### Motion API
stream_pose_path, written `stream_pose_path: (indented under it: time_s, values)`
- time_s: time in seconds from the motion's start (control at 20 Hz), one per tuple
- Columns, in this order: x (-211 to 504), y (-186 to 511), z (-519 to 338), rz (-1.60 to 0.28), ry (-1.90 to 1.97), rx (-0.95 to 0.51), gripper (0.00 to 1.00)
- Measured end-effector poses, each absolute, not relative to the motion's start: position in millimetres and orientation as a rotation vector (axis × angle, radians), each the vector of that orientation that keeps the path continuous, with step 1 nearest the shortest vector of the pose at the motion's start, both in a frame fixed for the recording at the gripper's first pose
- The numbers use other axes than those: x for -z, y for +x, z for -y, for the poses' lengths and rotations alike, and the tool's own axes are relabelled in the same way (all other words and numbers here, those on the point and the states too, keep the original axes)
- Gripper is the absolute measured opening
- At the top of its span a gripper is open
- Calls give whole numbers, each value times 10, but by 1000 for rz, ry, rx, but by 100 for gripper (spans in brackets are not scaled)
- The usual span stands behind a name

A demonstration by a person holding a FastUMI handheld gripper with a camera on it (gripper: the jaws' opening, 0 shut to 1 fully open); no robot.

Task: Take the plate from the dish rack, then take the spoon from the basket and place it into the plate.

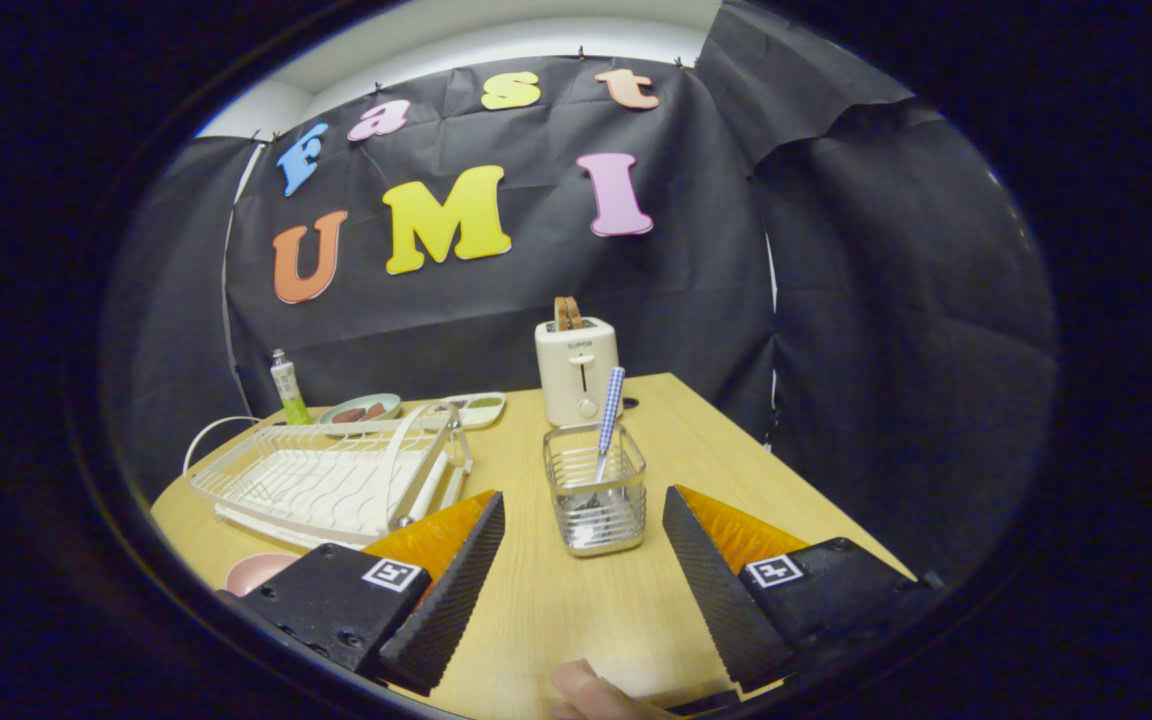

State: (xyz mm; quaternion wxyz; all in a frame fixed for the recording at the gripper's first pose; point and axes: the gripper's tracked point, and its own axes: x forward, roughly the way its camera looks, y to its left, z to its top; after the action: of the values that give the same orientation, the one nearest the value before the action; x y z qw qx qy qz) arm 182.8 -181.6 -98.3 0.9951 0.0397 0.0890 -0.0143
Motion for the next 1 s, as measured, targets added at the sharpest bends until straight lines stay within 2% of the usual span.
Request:
stream_pose_path:
  time_s: [0.2,0.4,0.6,0.65,0.8,0.9,1.0]
  values:
    - [862,2312,1922,-205,63,26,100]
    - [719,2769,2185,-222,92,116,100]
    - [669,3073,2140,-263,117,78,100]
    - [685,3127,2102,-287,136,67,97]
    - [785,3304,2089,-334,166,53,80]
    - [919,3353,2000,-393,201,19,50]
    - [913,3399,2013,-375,218,23,19]
